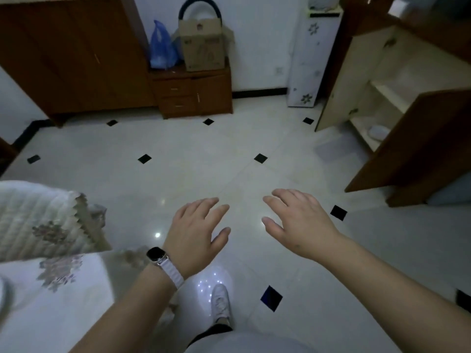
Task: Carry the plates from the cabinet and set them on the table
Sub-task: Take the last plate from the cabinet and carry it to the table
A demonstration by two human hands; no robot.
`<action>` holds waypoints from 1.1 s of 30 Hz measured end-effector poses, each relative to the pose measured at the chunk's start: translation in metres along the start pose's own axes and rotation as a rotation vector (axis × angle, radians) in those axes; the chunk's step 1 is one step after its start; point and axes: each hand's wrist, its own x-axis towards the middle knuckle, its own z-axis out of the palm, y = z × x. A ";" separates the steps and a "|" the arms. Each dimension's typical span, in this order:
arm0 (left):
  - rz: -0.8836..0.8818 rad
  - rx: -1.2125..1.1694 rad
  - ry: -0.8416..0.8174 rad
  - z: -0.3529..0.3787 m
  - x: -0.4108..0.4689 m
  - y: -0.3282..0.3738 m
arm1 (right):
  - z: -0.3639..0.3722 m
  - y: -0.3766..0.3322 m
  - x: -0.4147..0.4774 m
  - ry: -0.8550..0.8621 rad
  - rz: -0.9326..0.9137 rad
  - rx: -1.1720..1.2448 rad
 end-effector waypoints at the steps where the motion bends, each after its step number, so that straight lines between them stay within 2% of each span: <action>1: 0.016 -0.010 0.007 0.002 0.016 -0.011 | 0.000 0.002 0.015 -0.001 0.022 -0.003; 9: 0.166 -0.088 0.017 0.008 0.135 -0.094 | -0.002 -0.004 0.127 0.033 0.174 -0.010; 15: 0.243 -0.111 -0.001 0.018 0.202 -0.112 | -0.015 0.007 0.167 0.062 0.263 -0.033; 24: 0.332 -0.068 -0.083 0.050 0.281 -0.114 | -0.005 0.066 0.212 0.067 0.381 -0.007; 33: 0.260 0.010 -0.141 0.076 0.421 -0.099 | 0.005 0.178 0.327 0.098 0.331 0.126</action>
